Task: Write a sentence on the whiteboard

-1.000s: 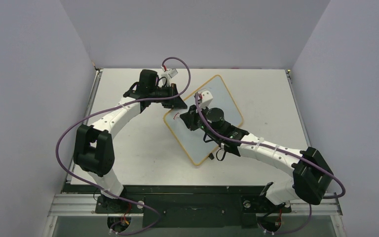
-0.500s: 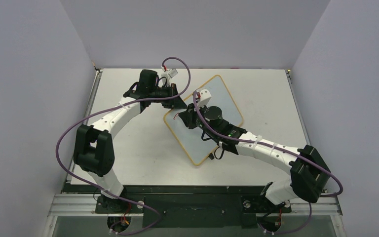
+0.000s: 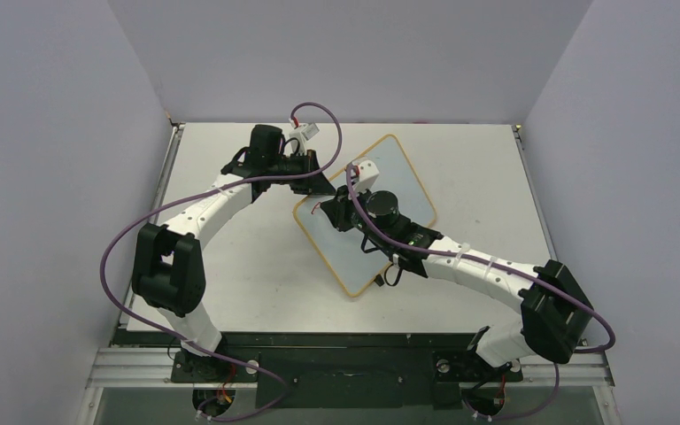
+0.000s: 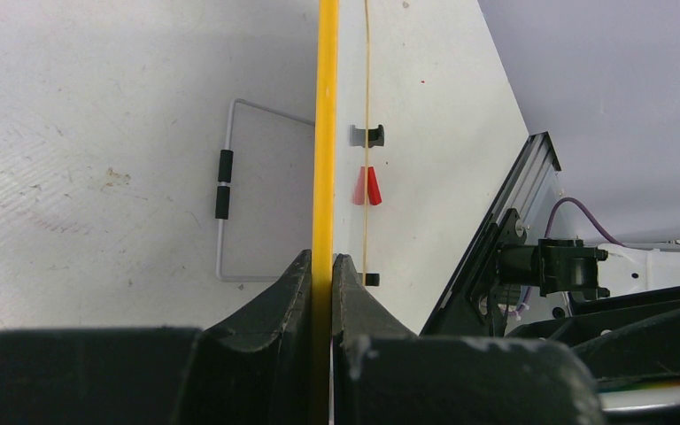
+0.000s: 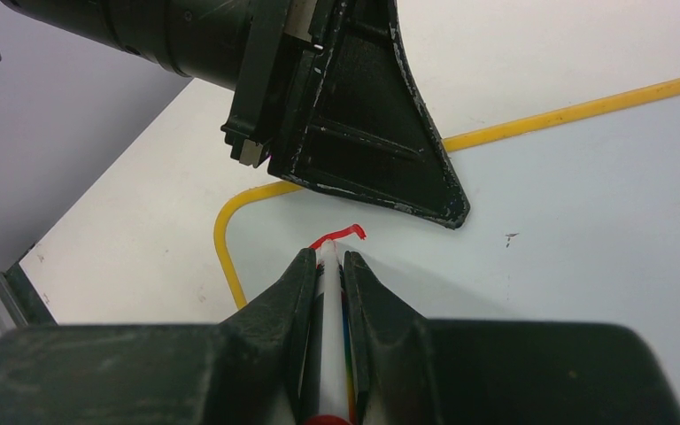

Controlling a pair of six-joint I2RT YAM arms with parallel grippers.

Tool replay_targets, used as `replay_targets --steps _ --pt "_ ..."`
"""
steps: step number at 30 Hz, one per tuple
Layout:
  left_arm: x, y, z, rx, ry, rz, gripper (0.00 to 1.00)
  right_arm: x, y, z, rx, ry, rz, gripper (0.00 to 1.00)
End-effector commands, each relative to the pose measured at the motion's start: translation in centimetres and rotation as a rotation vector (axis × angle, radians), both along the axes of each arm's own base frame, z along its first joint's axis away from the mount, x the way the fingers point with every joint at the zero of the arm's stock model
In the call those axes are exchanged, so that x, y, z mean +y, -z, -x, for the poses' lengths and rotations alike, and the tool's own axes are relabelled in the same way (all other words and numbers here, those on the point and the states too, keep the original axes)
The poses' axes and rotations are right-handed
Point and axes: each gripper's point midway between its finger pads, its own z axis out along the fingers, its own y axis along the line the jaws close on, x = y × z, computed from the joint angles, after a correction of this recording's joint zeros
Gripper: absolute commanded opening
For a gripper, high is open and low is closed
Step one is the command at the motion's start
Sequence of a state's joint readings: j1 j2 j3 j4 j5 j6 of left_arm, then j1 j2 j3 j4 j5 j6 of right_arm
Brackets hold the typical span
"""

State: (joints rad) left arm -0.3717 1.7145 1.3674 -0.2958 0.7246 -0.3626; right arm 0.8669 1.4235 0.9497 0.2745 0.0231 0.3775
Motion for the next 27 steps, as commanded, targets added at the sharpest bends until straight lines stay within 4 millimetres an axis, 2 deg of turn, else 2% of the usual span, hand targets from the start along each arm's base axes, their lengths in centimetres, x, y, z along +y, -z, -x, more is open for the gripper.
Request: replay_targets --steps 1,12,17,19,22,27 --pt "0.7 -1.7 -1.7 -0.140 -0.044 -0.043 0.00 -0.6 0.3 0.2 -0.009 0.018 0.013 0.00" --pt "0.7 -1.6 -1.7 -0.138 -0.046 -0.047 0.00 -2.8 2.8 2.1 0.021 0.030 0.073 0.00" --pt "0.7 -1.7 -1.6 -0.137 -0.045 -0.047 0.00 -4.3 2.8 3.8 0.024 0.029 0.104 0.00" --pt "0.7 -1.6 -1.7 -0.135 -0.046 -0.049 0.00 -4.8 2.2 5.0 0.019 0.017 0.095 0.00" --pt "0.7 -1.5 -1.7 -0.134 -0.047 -0.052 0.00 -5.8 -0.2 6.3 -0.006 0.006 0.046 0.00" --pt "0.6 -1.6 -1.8 -0.137 -0.050 -0.056 0.00 -7.2 -3.2 7.2 -0.052 0.017 -0.007 0.00"
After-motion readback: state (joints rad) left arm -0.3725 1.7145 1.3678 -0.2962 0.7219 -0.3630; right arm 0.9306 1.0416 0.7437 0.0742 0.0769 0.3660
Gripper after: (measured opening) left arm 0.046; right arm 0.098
